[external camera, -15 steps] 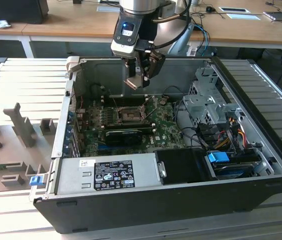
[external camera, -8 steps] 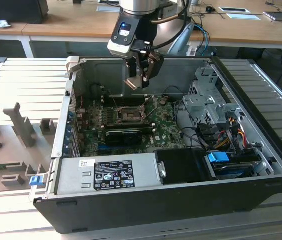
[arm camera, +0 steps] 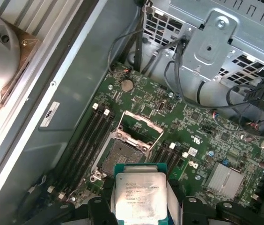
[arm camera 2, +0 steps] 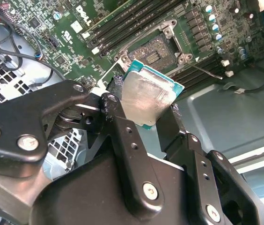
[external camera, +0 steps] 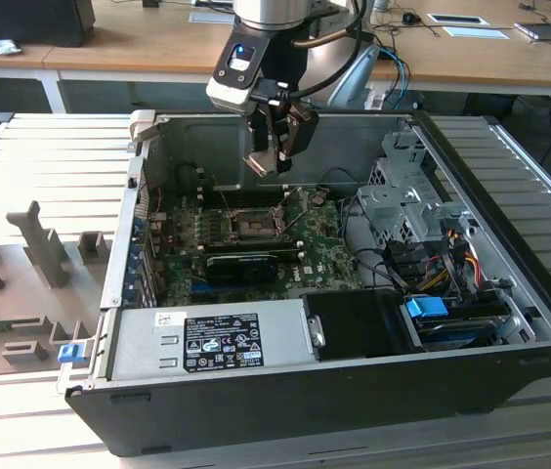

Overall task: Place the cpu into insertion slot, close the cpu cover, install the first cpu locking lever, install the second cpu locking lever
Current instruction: 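Place the cpu into insertion slot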

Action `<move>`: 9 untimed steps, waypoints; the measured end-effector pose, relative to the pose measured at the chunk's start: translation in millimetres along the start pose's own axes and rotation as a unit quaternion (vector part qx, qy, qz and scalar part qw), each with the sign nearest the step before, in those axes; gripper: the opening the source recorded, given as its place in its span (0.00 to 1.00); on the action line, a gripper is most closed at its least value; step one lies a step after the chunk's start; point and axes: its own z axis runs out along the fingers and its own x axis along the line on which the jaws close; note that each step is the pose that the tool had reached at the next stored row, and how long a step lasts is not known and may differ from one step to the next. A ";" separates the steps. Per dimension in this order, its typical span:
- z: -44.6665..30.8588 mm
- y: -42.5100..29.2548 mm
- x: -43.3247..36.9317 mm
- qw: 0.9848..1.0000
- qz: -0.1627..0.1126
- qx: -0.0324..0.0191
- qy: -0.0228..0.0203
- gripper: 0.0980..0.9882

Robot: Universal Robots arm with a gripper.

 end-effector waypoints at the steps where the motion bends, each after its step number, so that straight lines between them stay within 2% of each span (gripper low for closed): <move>1: 0.1 0.0 0.0 1.000 0.002 0.000 0.000 0.49; 5: 1.9 -0.2 0.0 1.000 0.008 0.000 -0.001 0.49; 9: 8.2 -0.7 -0.1 1.000 0.011 0.000 -0.001 0.49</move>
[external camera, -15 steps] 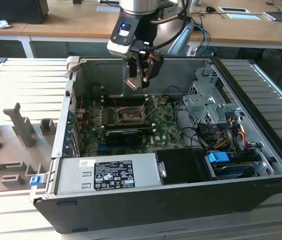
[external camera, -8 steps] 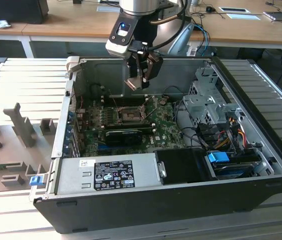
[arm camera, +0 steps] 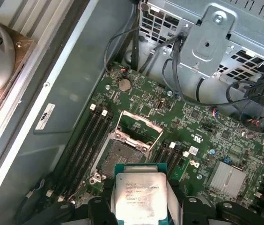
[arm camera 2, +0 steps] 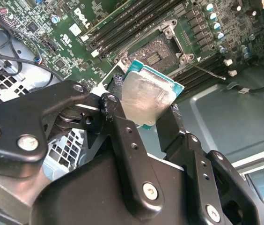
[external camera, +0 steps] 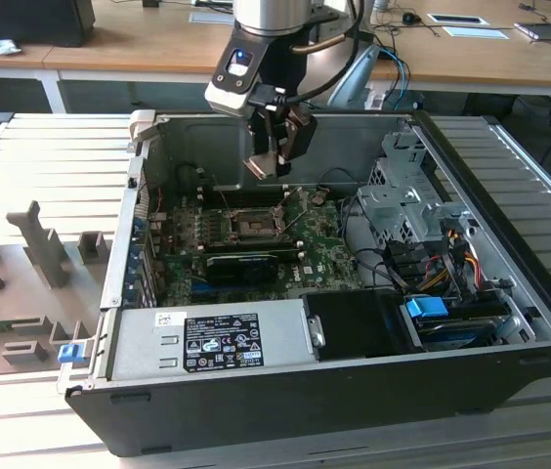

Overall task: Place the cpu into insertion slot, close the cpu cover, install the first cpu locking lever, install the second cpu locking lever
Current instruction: 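Place the cpu into insertion slot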

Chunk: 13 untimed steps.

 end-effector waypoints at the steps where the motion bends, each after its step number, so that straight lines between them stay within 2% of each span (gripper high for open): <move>1: 2.6 -0.2 -0.1 1.000 0.000 0.000 0.000 0.49; 5: 11.1 -0.9 -0.2 1.000 0.002 0.000 -0.001 0.49; 13: 16.7 -1.4 -0.3 1.000 0.004 0.001 -0.001 0.49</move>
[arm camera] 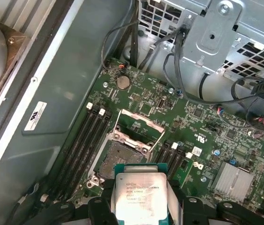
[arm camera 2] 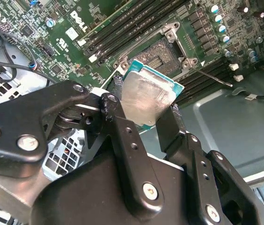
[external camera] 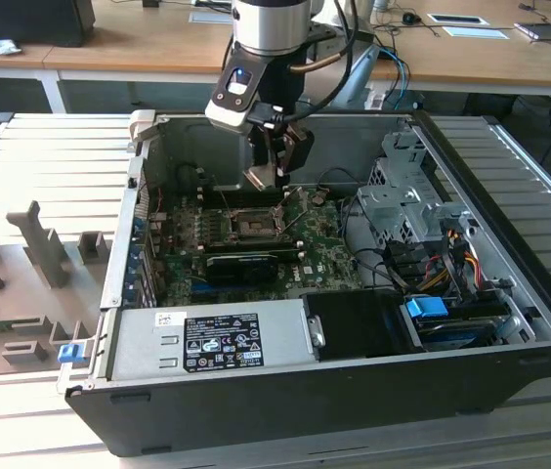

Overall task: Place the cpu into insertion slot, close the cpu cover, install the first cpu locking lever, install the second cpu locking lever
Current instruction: 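Place the cpu into insertion slot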

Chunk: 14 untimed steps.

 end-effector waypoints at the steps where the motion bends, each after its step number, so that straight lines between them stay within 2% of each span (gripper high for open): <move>1: 1.0 -0.1 0.0 1.000 0.001 0.000 0.000 0.49; 11: 5.6 -0.5 -0.1 1.000 0.005 0.000 -0.001 0.49; 14: 5.8 -0.5 -0.1 1.000 0.016 0.000 -0.001 0.49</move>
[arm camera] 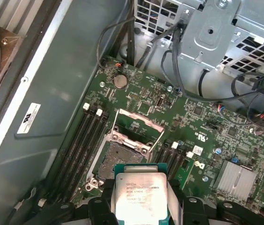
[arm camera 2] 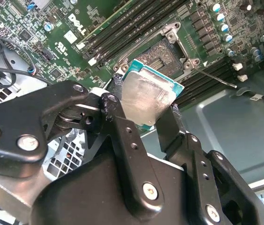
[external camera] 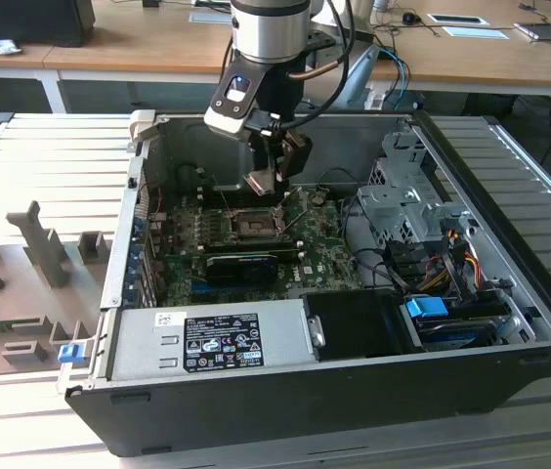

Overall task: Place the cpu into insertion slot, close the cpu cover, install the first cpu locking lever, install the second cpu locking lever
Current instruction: 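Place the cpu into insertion slot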

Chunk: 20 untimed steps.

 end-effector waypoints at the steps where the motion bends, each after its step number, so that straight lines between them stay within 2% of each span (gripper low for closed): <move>1: 0.0 0.0 0.0 1.000 0.003 0.000 0.000 0.49; 20: 0.9 0.0 0.1 0.999 0.037 -0.001 -0.003 0.49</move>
